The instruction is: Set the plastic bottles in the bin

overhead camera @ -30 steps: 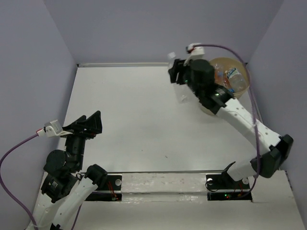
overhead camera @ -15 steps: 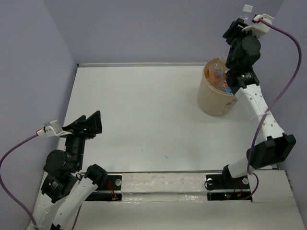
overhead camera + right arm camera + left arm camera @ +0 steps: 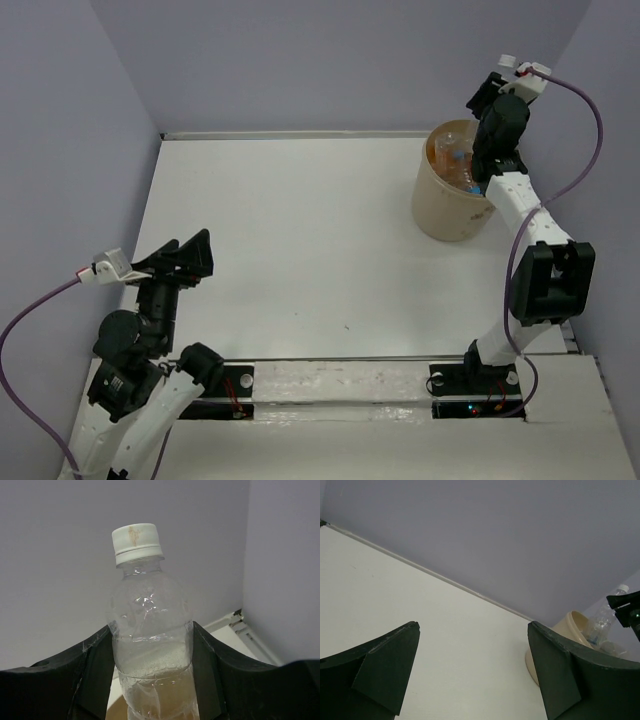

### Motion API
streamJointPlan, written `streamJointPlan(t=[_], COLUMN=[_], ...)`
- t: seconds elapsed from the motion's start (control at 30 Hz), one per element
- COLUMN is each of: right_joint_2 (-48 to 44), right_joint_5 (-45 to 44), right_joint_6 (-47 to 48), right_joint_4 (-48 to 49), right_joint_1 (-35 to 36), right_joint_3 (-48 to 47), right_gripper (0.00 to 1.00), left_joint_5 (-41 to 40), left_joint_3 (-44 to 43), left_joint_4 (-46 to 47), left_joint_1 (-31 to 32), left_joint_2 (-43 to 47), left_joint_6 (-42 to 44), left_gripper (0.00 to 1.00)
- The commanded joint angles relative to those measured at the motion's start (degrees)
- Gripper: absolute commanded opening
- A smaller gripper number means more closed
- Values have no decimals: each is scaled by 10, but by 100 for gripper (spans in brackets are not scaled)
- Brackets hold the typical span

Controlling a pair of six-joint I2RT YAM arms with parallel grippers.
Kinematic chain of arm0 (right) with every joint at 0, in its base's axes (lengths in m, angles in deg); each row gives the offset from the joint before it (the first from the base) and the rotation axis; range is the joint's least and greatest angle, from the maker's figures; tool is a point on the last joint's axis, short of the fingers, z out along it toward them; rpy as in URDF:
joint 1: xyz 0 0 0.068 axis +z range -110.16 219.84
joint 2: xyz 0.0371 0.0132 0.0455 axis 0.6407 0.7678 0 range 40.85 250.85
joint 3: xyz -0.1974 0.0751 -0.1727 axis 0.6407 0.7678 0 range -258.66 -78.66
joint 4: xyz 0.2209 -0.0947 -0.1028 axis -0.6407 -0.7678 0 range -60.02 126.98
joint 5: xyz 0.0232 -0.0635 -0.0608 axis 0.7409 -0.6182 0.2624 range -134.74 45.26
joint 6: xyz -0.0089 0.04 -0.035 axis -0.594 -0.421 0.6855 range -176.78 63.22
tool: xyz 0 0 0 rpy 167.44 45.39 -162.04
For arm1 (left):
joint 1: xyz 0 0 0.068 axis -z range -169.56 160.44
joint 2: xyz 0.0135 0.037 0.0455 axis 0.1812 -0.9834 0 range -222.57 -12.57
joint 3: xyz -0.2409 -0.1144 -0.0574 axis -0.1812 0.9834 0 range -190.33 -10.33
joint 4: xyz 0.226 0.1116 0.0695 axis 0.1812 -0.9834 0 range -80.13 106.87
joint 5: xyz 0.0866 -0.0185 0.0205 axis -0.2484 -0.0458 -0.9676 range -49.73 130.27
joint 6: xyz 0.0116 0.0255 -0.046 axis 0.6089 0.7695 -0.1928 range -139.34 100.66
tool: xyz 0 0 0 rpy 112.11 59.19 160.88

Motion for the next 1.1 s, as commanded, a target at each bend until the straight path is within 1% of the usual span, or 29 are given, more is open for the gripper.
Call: streamJointPlan(t=[0.0, 0.23, 0.33, 0.37, 0.47, 0.6, 0.7, 0.87, 0.97, 1.03, 1.07], right_joint_2=[-17, -22, -36, -42, -63, -85, -93, -129, -165, -201, -215], right_joint_5=[54, 96, 103, 102, 101, 90, 81, 88, 97, 97, 95], right_joint_6=[-48, -78, -86, -89, -91, -92, -94, -112, -128, -140, -142], right_joint_4=[94, 125, 125, 126, 118, 50, -13, -52, -63, -64, -66], right_joint_1=[4, 4, 4, 4, 4, 4, 4, 4, 4, 4, 4], right_joint_3=[83, 157, 181, 187, 193, 156, 107, 87, 92, 114, 124], right_gripper=[40, 47, 57, 64, 78, 88, 89, 89, 87, 82, 81], left_joint_5=[17, 24, 23, 23, 24, 24, 23, 22, 24, 25, 27], left_joint_3=[2, 2, 3, 3, 3, 3, 4, 4, 4, 4, 3], left_joint_4=[34, 36, 36, 37, 37, 37, 36, 36, 36, 37, 37], left_joint_1=[-18, -21, -22, -22, -24, -24, -24, -25, -25, -24, -24], left_joint_2=[-17, -24, -21, -21, -22, -23, -19, -19, -23, -22, -22], left_joint_6=[11, 13, 13, 12, 12, 13, 12, 13, 13, 13, 13], left_gripper=[99, 99, 99, 99, 99, 99, 99, 99, 99, 99, 99])
